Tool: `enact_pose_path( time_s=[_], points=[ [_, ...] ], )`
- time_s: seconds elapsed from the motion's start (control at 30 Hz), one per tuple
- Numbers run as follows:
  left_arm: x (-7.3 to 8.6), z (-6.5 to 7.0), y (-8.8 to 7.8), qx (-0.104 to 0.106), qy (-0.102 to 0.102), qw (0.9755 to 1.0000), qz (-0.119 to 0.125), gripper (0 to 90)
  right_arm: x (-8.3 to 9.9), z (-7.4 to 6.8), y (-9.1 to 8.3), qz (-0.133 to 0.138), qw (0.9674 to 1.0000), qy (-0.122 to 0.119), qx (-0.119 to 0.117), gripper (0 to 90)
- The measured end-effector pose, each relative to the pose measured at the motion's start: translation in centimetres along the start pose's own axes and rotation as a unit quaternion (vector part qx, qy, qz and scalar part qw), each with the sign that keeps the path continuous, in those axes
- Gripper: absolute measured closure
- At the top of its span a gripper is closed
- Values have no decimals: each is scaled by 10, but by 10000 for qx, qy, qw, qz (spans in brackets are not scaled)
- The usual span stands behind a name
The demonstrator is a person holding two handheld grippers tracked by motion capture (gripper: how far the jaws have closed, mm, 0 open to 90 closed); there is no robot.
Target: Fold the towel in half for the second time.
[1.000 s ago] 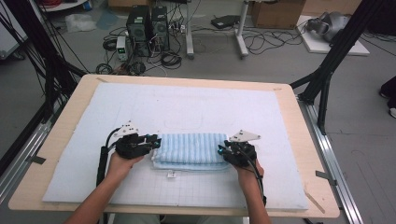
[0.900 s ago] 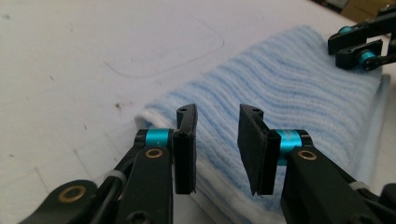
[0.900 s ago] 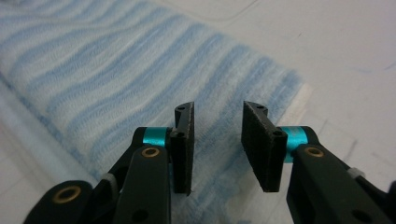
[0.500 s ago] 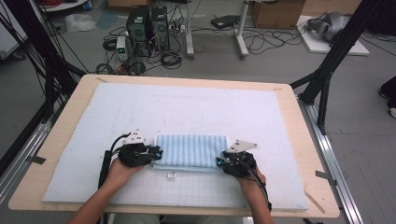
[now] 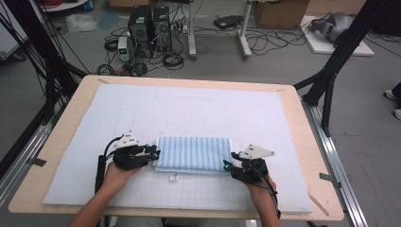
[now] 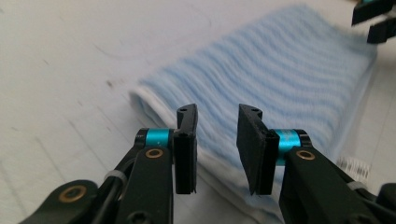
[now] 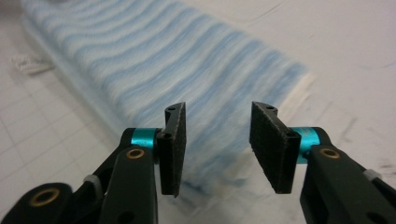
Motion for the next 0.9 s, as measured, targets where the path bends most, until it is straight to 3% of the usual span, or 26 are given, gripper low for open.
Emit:
enact_pose_path(
  time_s=[0.2,0.43,0.57,0.9],
  points=[
    [-23,-22,-19,-218,-71,9969,752,446,-7,21,-9,212,9992,18,344,372],
    [-31,-31,-28,-313,-131,9941,1030,185,-14,43,-21,473,9965,258,634,146],
    [-33,-33,-32,-342,-132,9937,1057,180,-14,49,-26,674,9948,293,700,109],
    [-35,-30,-39,-361,-108,9917,1230,180,-9,54,-40,759,9940,299,725,109]
  ],
)
Point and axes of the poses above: each handheld gripper's, and its own axes: y roughly forward along the jaws, x roughly out of its underside, z roughly to its right, the point moved 9 cm from there along y, roughly forward along the jaws
